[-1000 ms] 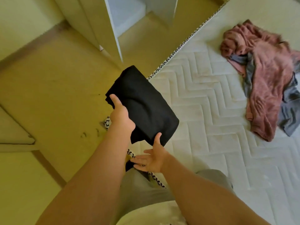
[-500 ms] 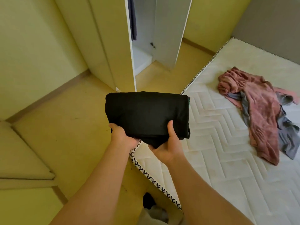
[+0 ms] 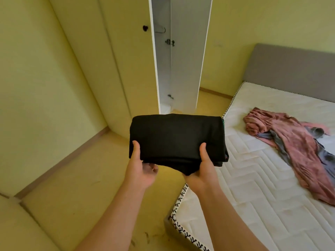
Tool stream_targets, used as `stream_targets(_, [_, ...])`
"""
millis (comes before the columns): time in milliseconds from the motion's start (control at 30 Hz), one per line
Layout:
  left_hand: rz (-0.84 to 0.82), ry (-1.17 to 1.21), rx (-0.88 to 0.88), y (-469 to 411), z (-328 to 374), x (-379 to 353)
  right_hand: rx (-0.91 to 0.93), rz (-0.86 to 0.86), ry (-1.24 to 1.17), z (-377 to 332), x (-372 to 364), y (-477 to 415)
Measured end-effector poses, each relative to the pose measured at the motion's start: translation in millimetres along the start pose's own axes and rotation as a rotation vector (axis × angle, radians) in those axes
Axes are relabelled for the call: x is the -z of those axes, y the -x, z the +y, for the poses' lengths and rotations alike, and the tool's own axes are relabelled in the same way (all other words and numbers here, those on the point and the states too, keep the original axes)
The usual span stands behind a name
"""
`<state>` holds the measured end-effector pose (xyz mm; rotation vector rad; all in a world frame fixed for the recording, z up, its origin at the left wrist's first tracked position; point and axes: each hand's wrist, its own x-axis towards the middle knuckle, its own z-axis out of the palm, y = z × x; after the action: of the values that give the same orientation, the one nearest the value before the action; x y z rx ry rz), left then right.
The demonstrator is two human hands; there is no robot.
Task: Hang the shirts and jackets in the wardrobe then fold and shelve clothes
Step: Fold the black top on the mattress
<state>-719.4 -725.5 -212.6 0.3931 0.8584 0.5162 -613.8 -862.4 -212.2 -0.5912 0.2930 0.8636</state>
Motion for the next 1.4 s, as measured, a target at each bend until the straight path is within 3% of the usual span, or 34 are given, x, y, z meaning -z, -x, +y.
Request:
stream_targets(267, [-0.238,-0.071,-0.075,-56.9,132.4,-47.9,0.224,-0.002,-0.072,27.9,-101.7,-61.1])
stream_targets(400, [-0.411,-0.028,-0.059,-91.7,158.9,-84.2,0.293,0.029,-0.127,21.9,-133.9,-94.6])
stream_targets(600, [-0.526,-0.150,-0.065,-167.7,178.1,-147.0,0.341,0.093,-0.217,-6.3,-156.4,-169.0])
stream_targets(900, [-0.545,-0.255,-0.213,-280.3,205.8,-313.6,0.427,0.096,-0.307,-113.3,-227.6,-307.9])
stream_targets(1400, [-0.378,0.024,-0.246,-428.1,233.0,-597.8,0.610,0.028,-0.274,-308.1,-368.0,-503.3])
